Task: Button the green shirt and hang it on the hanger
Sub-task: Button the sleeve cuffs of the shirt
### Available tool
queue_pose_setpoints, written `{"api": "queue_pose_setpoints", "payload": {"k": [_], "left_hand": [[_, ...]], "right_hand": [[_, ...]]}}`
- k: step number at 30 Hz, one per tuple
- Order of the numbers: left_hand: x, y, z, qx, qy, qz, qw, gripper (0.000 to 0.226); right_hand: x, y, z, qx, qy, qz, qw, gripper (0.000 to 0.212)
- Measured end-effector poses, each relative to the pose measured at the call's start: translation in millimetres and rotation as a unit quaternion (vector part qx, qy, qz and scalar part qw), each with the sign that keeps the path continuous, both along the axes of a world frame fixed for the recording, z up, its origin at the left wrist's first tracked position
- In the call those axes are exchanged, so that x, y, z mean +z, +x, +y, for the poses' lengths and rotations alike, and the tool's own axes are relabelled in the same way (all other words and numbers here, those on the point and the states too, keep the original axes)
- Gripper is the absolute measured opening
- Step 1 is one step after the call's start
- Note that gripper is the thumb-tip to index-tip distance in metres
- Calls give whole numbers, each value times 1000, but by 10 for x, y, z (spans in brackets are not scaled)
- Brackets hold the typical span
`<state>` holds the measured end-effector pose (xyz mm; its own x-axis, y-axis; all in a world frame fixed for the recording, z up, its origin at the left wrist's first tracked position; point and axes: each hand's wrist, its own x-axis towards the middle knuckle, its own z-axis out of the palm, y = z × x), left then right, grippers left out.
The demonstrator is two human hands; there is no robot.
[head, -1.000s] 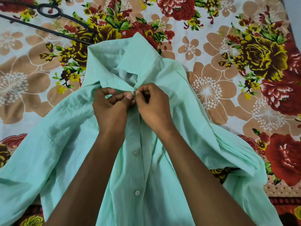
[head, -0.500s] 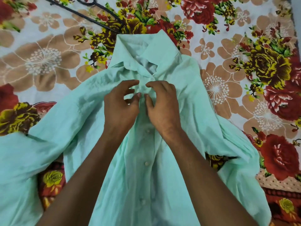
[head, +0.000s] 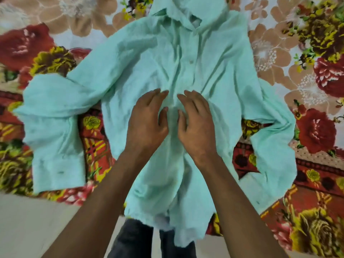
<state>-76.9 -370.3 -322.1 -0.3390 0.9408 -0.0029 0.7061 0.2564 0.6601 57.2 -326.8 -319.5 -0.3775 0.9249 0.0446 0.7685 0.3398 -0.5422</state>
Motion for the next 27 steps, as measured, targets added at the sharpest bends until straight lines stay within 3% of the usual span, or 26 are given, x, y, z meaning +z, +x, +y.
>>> {"api": "queue_pose_setpoints", "payload": {"k": [6, 13, 18, 22, 27], "left_hand": [[37, -499, -823, 123, 47, 64, 989, 39], [-27, -820, -1919, 253, 20, 79, 964, 44], [-182, -985, -2309, 280, 31, 18, 959, 46], [-258, -1129, -2445, 333, 50, -16, 941, 38], [-166, -1304, -2394, 318, 27, -214, 923, 42]], "right_hand": [[40, -561, -529, 112, 14, 19, 993, 36], [-8, -1077, -1227, 272, -41, 26, 961, 32], [-201, -1317, -1653, 278, -69, 19, 958, 25], [-292, -1495, -1861, 251, -81, 31, 964, 35], [-246, -1625, -2010, 252, -19, -66, 965, 51]]}}
